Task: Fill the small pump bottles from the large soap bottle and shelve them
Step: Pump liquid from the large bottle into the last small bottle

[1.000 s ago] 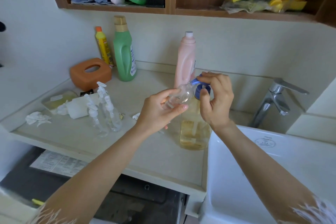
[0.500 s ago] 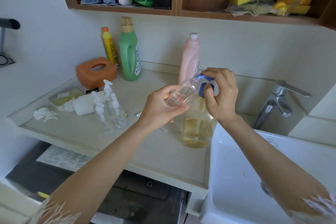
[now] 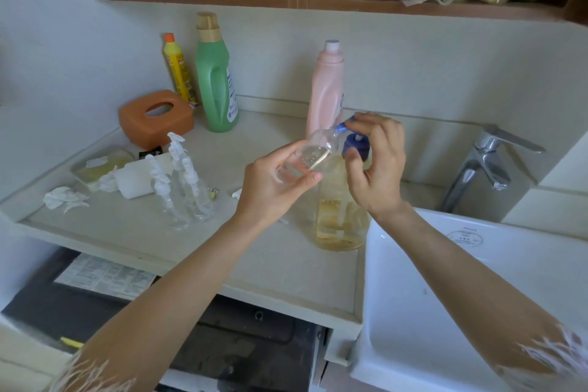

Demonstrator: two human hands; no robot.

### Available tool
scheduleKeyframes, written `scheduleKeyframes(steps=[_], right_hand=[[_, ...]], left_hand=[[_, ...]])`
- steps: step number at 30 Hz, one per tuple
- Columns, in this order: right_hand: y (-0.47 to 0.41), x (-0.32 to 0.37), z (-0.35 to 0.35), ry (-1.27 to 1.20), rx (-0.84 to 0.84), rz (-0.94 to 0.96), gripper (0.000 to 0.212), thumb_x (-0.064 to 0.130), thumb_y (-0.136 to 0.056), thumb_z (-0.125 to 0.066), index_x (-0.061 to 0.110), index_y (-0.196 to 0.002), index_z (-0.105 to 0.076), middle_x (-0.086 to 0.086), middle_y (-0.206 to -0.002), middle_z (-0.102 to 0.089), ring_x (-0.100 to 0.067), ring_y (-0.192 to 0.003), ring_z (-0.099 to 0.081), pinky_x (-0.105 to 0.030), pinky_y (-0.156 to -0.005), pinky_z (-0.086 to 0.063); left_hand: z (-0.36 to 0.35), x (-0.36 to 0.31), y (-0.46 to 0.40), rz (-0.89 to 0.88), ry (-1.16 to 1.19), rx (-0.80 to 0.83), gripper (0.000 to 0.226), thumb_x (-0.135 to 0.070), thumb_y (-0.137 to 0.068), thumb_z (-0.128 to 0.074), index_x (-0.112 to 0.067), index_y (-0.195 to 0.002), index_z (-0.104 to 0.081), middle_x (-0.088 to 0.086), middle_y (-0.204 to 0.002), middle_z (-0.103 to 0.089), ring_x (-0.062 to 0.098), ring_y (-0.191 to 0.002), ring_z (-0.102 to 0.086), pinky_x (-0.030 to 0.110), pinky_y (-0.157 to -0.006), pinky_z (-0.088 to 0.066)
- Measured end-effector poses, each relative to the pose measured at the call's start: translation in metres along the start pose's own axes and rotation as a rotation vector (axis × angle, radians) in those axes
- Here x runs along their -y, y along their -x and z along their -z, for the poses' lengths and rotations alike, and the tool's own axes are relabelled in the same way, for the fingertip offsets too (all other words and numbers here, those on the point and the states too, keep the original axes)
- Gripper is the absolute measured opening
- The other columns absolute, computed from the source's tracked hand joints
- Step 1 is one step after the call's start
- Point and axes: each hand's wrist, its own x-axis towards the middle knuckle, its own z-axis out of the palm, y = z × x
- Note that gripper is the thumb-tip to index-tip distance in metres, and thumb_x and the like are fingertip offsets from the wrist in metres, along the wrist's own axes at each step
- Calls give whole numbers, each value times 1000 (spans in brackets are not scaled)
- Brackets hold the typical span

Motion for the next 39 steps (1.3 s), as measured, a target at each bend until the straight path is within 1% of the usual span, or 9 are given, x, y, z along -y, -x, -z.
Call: scheduleKeyframes(steps=[4,8,15,19,23,25,28,33,39], right_hand=[[2,-2,-4,27,-14,-57,26,8,-75,-45,1,-86,-69,-10,-89,-65,-23,-88,-51,-23,-79,-40],[2,1,-3,38,-3,-90,27,8,-75,-44,2,-84,-69,-8,-87,-64,-27,-82,-51,-24,-73,-40],[-11,11,14,17,110,-70,29,5,-76,-46,1,-95,-68,-11,-104,-65,-32,-95,-57,-10,-88,-34],[-19,8,19,14,174,-42,34,12,-81,-45,-3,-101,-68,-15,-109,-65,-32,-101,-59,-22,-93,-42],[-12,5,13,-12,162,-25,35,6,-79,-49,-8,-108,-64,-20,-113,-62,-36,-108,-56,-44,-95,-45],[-8,2,9,-27,129,4,36,7,-79,-48,-10,-108,-63,-22,-113,-61,-38,-110,-55,-44,-98,-43],[-6,-2,4,-3,52,8,33,8,-78,-47,-7,-100,-66,-19,-107,-64,-37,-104,-57,-31,-97,-40],[-6,-6,-1,23,15,-29,26,10,-77,-48,1,-84,-71,-10,-89,-68,-33,-81,-59,-22,-80,-42],[-5,-7,-2,100,28,-35,25,16,-76,-47,7,-79,-70,-5,-83,-68,-30,-76,-57,-46,-71,-42]], left_hand=[[-1,5,0,-4,1,6,43,-29,-76,-79,-50,-110,-61,-16,-77,-68,-3,-60,-54,16,-59,-48],[-1,3,1,-9,1,13,42,-26,-77,-79,-55,-102,-62,-19,-74,-65,-2,-59,-52,17,-57,-50],[2,-5,-1,137,77,62,33,-24,-79,-78,-37,-107,-66,-9,-75,-67,2,-59,-55,23,-45,-50],[4,-11,-4,177,133,163,28,-22,-86,-71,-23,-114,-67,-18,-69,-63,4,-59,-52,22,-47,-45],[4,-13,-5,227,193,164,22,-26,-90,-67,-34,-110,-67,-19,-74,-63,9,-66,-57,20,-45,-42],[3,-13,-5,239,211,170,19,-29,-90,-67,-39,-105,-67,-16,-76,-64,8,-67,-59,20,-44,-42],[2,-13,-5,266,237,180,25,-32,-89,-66,-38,-114,-65,-6,-83,-69,9,-67,-61,20,-42,-40],[1,-10,-2,294,215,175,33,-28,-92,-61,-26,-126,-61,6,-103,-72,12,-67,-63,19,-36,-35],[2,-11,-4,312,202,201,33,-27,-93,-59,-24,-127,-61,8,-105,-72,10,-65,-64,18,-35,-35]])
